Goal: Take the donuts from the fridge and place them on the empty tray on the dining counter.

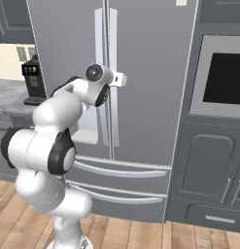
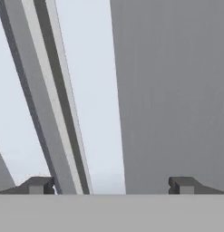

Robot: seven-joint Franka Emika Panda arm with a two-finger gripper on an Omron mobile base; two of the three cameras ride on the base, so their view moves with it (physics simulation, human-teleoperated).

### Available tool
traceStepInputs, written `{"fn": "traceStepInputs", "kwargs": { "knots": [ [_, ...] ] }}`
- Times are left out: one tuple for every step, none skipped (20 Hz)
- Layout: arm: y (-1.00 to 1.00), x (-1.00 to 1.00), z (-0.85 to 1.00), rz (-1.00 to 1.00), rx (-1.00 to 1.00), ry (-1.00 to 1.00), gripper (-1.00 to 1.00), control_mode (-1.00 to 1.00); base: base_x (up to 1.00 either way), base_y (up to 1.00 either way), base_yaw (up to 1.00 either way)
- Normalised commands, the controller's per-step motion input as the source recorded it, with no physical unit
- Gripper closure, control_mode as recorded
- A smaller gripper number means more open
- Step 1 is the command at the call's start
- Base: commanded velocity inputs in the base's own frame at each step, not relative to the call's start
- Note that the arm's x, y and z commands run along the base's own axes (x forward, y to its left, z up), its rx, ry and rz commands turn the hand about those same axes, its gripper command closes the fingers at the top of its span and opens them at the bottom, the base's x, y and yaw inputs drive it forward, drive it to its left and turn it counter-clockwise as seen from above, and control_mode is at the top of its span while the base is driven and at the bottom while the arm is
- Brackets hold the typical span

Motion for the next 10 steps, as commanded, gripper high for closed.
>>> {"fn": "traceStepInputs", "kwargs": {
  "knots": [
    [-0.11, 0.71, -0.03, 0.0, 0.0, 0.0, -1.0, -1.0, 0.0, 0.0, 0.0],
    [-0.12, 0.74, -0.05, 0.0, 0.0, 0.0, -1.0, -1.0, 0.0, 0.0, 0.0],
    [-0.13, 0.76, -0.04, 0.0, 0.0, 0.0, -1.0, -1.0, 0.0, 0.0, 0.0],
    [-0.13, 0.76, -0.04, 0.0, 0.0, 0.0, -1.0, -1.0, 0.0, 0.0, 0.0],
    [-0.16, 0.76, -0.04, 0.0, 0.0, 0.0, -1.0, -1.0, 0.0, 0.0, 0.0],
    [-0.26, 0.77, -0.05, 0.0, 0.0, 0.0, -1.0, -1.0, 0.0, 0.0, 0.0],
    [-0.27, 0.78, -0.05, 0.0, 0.0, 0.0, -1.0, -1.0, 0.0, 0.0, 0.0],
    [-0.25, 0.8, -0.09, 0.0, 0.0, 0.0, -1.0, -1.0, 0.0, 0.0, 0.0],
    [-0.18, 0.83, -0.11, 0.0, 0.0, 0.0, -1.0, -1.0, 0.0, 0.0, 0.0],
    [-0.1, 0.86, -0.12, 0.0, 0.0, 0.0, -1.0, -1.0, 0.0, 0.0, 0.0]
  ]
}}
